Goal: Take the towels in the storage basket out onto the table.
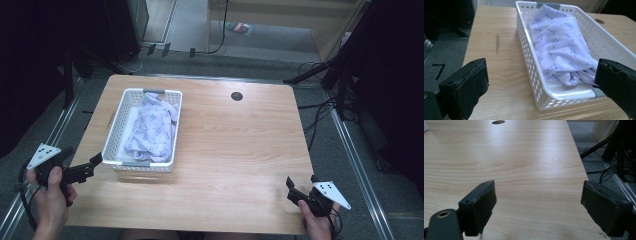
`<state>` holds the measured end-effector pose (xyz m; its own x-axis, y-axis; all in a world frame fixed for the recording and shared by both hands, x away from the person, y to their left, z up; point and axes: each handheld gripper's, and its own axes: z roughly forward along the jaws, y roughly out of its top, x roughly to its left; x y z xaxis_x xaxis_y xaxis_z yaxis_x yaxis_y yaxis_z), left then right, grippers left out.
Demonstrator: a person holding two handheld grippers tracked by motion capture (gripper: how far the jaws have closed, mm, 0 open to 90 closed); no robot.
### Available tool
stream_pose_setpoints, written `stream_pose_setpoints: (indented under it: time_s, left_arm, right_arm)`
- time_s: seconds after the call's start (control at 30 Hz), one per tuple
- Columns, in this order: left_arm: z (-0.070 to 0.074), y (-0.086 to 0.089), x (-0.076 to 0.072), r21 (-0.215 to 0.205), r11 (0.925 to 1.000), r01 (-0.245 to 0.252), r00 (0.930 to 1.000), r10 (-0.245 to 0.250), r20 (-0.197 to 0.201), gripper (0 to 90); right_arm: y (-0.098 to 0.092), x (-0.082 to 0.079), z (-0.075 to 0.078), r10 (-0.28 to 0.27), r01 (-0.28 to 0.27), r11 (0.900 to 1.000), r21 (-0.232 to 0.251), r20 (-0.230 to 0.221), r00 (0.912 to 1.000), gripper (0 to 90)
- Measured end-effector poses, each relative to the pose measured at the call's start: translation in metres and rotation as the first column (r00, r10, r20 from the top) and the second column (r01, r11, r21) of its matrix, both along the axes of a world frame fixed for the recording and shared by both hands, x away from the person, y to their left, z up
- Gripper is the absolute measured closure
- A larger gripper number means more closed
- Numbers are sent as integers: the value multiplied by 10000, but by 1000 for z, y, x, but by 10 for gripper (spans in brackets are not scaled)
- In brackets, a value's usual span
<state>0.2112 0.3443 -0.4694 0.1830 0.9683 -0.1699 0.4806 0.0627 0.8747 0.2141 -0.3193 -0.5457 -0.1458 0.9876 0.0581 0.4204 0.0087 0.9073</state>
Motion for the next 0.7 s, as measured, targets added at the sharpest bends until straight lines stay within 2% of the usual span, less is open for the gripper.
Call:
stream_pose_setpoints:
  time_s: [0.2,0.33,0.5,0.57,0.6,0.63,0.67,0.7]
  left_arm:
    - [17,-15,25,541,9971,526,9961,-486,-733,0]
    - [24,-23,34,818,9943,683,9934,-603,-973,0]
    - [34,-38,48,1205,9881,956,9890,-806,-1240,0]
    - [36,-44,53,1293,9857,1083,9860,-899,-1406,0]
    - [38,-49,59,1492,9816,1191,9826,-950,-1595,0]
    - [38,-49,59,1492,9816,1191,9826,-950,-1595,0]
    - [40,-54,63,1633,9780,1299,9791,-1005,-1765,0]
    - [40,-54,63,1633,9780,1299,9791,-1005,-1765,0]
  right_arm:
    - [0,0,0,-44,44,10000,11,-8,10000,133]
    - [-1,0,0,-42,42,10000,20,-13,10000,133]
    - [-1,0,0,-22,22,10000,26,-18,10000,133]
    - [-1,0,0,-27,27,10000,43,-18,10000,133]
    - [-1,0,0,-24,24,10000,46,-21,10000,133]
    - [-1,0,0,-24,24,10000,46,-21,10000,133]
    - [-1,0,0,-13,13,10000,41,-14,10000,133]
    - [-1,0,0,-13,13,10000,41,-14,10000,133]
